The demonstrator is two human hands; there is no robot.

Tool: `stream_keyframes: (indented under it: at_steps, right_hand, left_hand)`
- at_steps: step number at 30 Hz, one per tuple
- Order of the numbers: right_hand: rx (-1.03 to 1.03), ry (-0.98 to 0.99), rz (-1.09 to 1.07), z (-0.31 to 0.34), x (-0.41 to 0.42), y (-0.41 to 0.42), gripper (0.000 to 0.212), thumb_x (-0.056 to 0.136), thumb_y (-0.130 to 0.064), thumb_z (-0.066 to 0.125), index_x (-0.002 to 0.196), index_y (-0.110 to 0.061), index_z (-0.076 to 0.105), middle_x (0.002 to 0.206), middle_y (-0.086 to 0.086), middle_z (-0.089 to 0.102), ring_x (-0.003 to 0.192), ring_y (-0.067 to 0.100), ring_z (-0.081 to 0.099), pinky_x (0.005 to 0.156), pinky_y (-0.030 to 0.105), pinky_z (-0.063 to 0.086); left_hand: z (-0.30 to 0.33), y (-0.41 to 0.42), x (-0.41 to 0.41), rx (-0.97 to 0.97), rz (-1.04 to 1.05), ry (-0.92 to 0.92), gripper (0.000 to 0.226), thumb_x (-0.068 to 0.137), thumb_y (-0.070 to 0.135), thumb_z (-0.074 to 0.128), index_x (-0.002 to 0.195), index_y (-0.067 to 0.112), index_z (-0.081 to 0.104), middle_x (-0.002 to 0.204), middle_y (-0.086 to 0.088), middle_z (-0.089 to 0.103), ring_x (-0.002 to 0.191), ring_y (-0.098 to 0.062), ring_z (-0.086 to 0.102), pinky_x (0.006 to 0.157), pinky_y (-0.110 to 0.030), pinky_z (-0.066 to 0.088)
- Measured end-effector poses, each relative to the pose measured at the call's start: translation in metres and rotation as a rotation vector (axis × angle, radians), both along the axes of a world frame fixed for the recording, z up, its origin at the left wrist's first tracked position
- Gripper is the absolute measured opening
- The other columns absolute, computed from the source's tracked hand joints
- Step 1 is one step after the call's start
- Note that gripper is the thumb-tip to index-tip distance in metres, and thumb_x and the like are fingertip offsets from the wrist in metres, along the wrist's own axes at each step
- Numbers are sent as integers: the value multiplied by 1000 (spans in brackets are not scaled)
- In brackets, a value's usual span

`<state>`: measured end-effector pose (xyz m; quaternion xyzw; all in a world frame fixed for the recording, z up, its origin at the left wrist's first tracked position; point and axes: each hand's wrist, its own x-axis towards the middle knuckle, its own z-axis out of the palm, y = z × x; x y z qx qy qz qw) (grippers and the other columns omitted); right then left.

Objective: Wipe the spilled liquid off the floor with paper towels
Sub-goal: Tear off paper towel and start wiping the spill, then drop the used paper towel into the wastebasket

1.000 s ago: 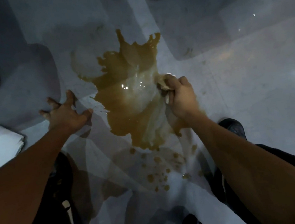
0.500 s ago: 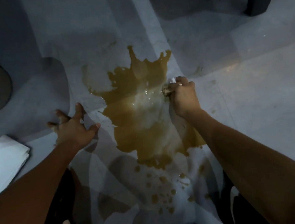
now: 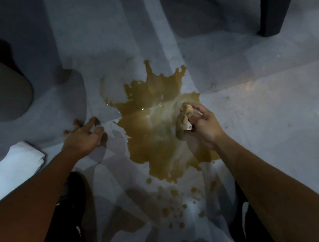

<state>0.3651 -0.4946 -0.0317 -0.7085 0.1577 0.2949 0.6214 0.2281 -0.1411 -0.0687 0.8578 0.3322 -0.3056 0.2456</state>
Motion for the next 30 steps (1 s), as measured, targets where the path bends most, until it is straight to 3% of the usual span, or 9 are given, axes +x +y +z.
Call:
stream_keyframes:
  at_steps: [3, 6, 9, 12, 16, 19, 22, 26, 30]
  right_hand:
    - [261, 231, -106, 19, 2, 4, 36, 98, 4, 47, 126, -13, 62, 107, 15, 70, 94, 29, 69, 74, 42, 60]
    - [350, 280, -88, 25, 2, 4, 37, 93, 0, 54, 128, -12, 59, 110, 16, 67, 100, 30, 65, 80, 44, 59]
    - [262, 222, -15, 31, -2, 8, 27, 90, -6, 68, 117, -8, 65, 106, 16, 69, 98, 34, 64, 93, 53, 49]
    - [55, 120, 37, 41, -6, 22, 17, 87, 4, 68, 102, -4, 72, 93, 18, 73, 87, 37, 67, 81, 51, 53]
    - [-27, 24, 146, 54, -11, 59, 13, 89, 0, 71, 94, -11, 75, 97, 16, 76, 88, 38, 72, 76, 49, 59]
    - [1, -137, 259, 69, -17, 113, 13, 87, 0, 74, 92, -12, 74, 93, 15, 75, 91, 32, 71, 87, 52, 56]
    - [51, -297, 307, 93, -25, 192, 26, 82, -6, 80, 97, -24, 71, 81, 3, 71, 78, 16, 65, 79, 42, 54]
    - [135, -403, 395, 126, -40, 305, 17, 72, -19, 85, 77, -29, 72, 64, -9, 65, 68, 15, 60, 76, 49, 56]
    - [251, -434, 385, 165, -50, 393, 24, 81, -2, 78, 71, -21, 67, 63, -3, 65, 65, 14, 58, 65, 37, 52]
  left_hand:
    - [23, 10, -4, -130, 148, -80, 82, 87, 77, 30, 158, 36, 34, 160, -10, 43, 140, -38, 46, 121, -47, 30]
    - [42, 12, -3, -155, 106, -74, 64, 103, 62, 31, 160, 34, 30, 166, -2, 32, 151, -30, 33, 123, -37, 22]
    - [71, 7, 7, -179, 45, -111, 61, 106, 56, 31, 162, 32, 26, 169, 1, 24, 155, -25, 24, 122, -31, 17]
    - [99, 3, 16, -177, -21, -158, 62, 107, 55, 31, 162, 28, 25, 169, 1, 23, 156, -22, 20, 124, -32, 12]
    - [132, 8, 11, -216, 6, -233, 59, 107, 52, 34, 160, 26, 32, 167, 1, 29, 154, -21, 25, 123, -30, 15]
    - [150, 21, -5, -245, 94, -347, 50, 106, 49, 45, 149, 24, 52, 151, 1, 53, 139, -18, 48, 106, -20, 32]
    - [158, 43, -33, -301, 361, -503, 58, 84, 65, 61, 130, 30, 65, 119, -9, 74, 107, -22, 68, 94, -28, 49]
    - [161, 77, -70, -356, 676, -684, 18, 100, 26, 63, 115, 18, 69, 96, -15, 71, 74, -19, 64, 57, -15, 47]
    - [160, 109, -103, -334, 859, -781, 16, 102, 11, 55, 109, 8, 69, 92, -12, 66, 75, -18, 61, 51, -12, 46]
